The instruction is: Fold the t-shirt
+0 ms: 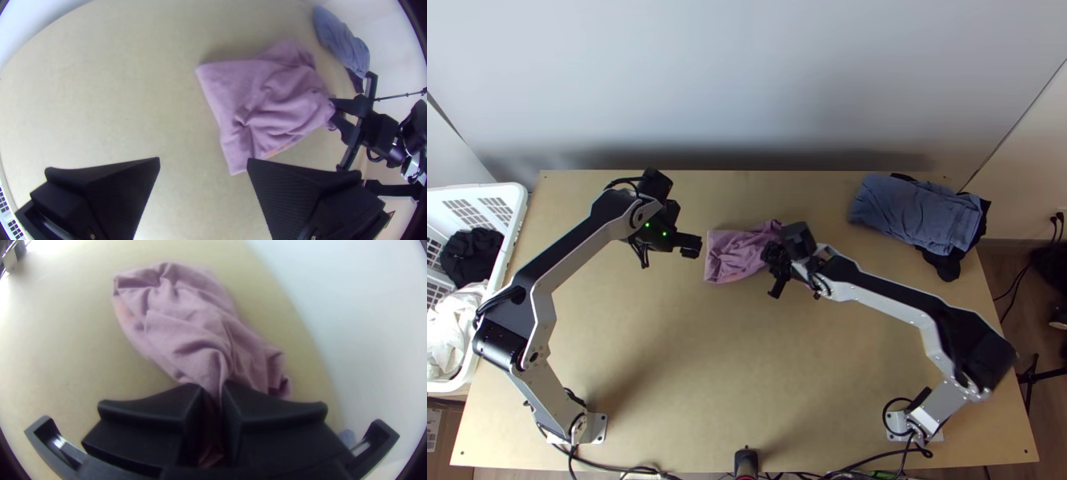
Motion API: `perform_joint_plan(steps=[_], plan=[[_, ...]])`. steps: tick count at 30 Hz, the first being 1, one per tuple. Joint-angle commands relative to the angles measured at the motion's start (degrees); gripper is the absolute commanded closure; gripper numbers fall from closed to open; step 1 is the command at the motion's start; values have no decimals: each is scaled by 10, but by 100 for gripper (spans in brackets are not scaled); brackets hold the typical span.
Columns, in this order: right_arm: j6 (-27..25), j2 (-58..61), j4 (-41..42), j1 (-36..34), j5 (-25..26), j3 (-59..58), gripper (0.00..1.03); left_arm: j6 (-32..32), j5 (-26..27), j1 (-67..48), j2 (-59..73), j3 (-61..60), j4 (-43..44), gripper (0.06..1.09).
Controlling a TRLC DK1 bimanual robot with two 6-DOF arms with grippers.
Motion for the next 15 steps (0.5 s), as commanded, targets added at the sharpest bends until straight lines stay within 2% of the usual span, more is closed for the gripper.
perform_joint_plan(steps=[1,8,15], plan=[[25,-76,-12,-21,10,3,100,0,0,-2,13,14,-1,13],[36,-146,-46,-61,34,38,100,0,0,-4,17,23,-4,13],[39,-196,-58,-154,45,64,100,1,-1,-2,-1,11,-8,13]])
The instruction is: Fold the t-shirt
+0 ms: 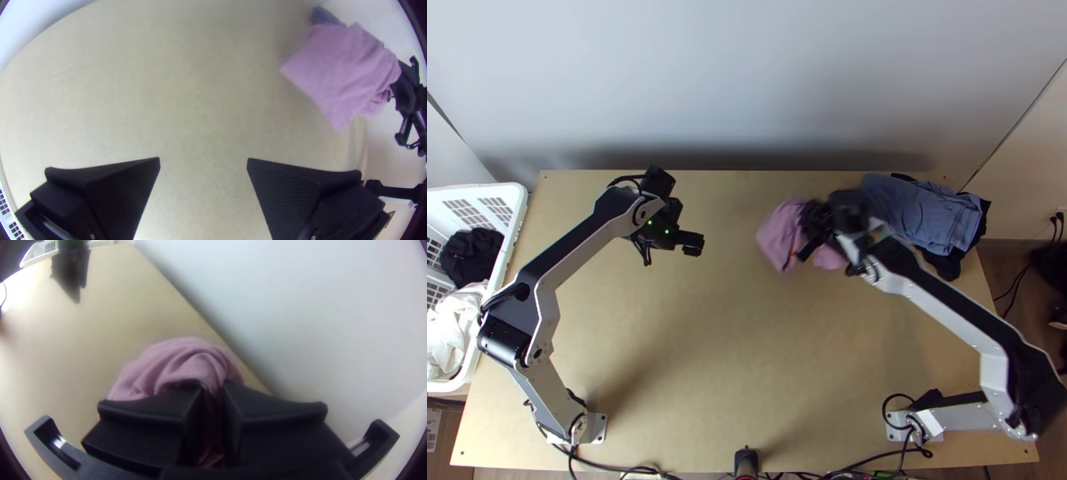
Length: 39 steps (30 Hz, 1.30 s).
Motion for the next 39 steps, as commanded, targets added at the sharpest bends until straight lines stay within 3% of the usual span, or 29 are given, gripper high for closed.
perform_joint_plan(steps=[1,8,18,28,39], plan=[[3,-53,-14,-90,10,30,100,1,-1,1,-16,-12,-3,13],[-46,-65,-17,-215,2,79,100,3,-1,3,-42,-34,-4,13],[-77,8,-12,-395,-83,184,100,3,-1,12,-93,-94,3,13],[-62,100,-32,-448,-138,257,100,4,-1,26,-138,-144,5,13],[-54,168,-14,-459,-140,238,100,3,-1,37,-162,-168,8,13]])
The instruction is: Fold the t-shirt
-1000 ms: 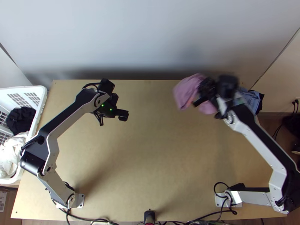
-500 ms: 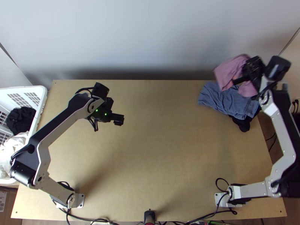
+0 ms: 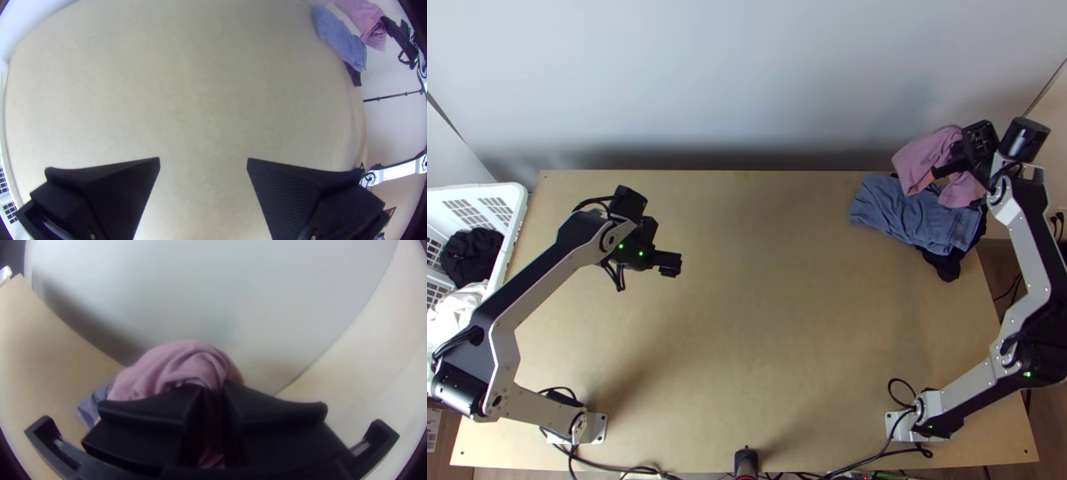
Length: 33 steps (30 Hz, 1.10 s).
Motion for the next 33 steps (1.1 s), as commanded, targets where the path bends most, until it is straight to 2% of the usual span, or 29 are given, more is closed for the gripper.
perform_joint_plan(steps=[1,17,28,29,31,33], plan=[[5,45,11,-22,-3,-10,100,-1,0,12,-19,-16,0,13],[27,42,34,10,-3,-110,100,-1,0,18,-31,-27,1,13],[-7,35,66,-15,-3,-244,99,0,2,16,-26,-15,3,13],[-9,39,67,-17,-3,-253,90,0,2,15,-25,-12,3,13],[-9,43,71,-23,-3,-269,55,0,2,15,-23,-9,3,13],[-7,43,71,-30,-3,-276,38,0,2,14,-24,-9,2,13]])
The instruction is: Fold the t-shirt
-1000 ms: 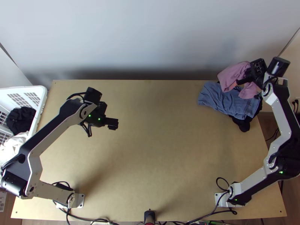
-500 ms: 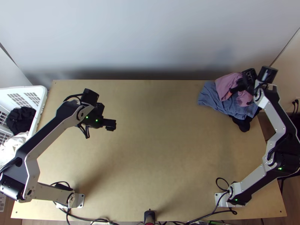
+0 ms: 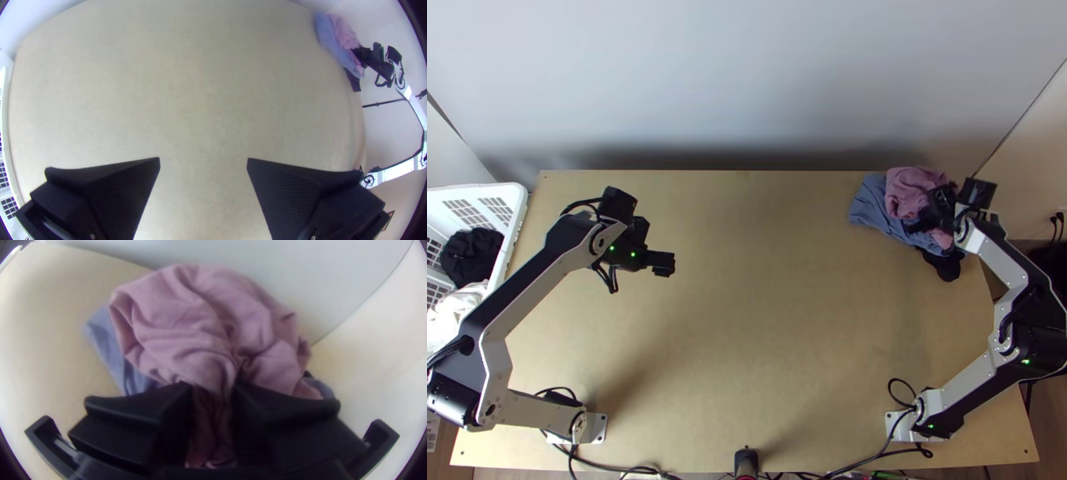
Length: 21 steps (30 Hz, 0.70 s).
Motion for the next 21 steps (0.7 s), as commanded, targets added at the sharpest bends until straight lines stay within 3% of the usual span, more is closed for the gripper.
perform_joint_plan(steps=[1,2,3,11,16,21], plan=[[0,1,8,-21,1,-51,22,0,0,-3,3,8,-1,13],[8,-8,7,-27,1,-49,10,1,0,-2,2,7,-2,13],[17,-22,6,-29,0,-47,5,1,1,-2,0,7,-2,13],[80,-139,-96,-21,-41,62,5,1,2,-1,-5,2,0,13],[113,-142,-136,26,-41,145,5,0,6,-3,-3,4,2,13],[118,-73,-109,58,-41,150,5,0,6,-2,-15,-10,1,13]])
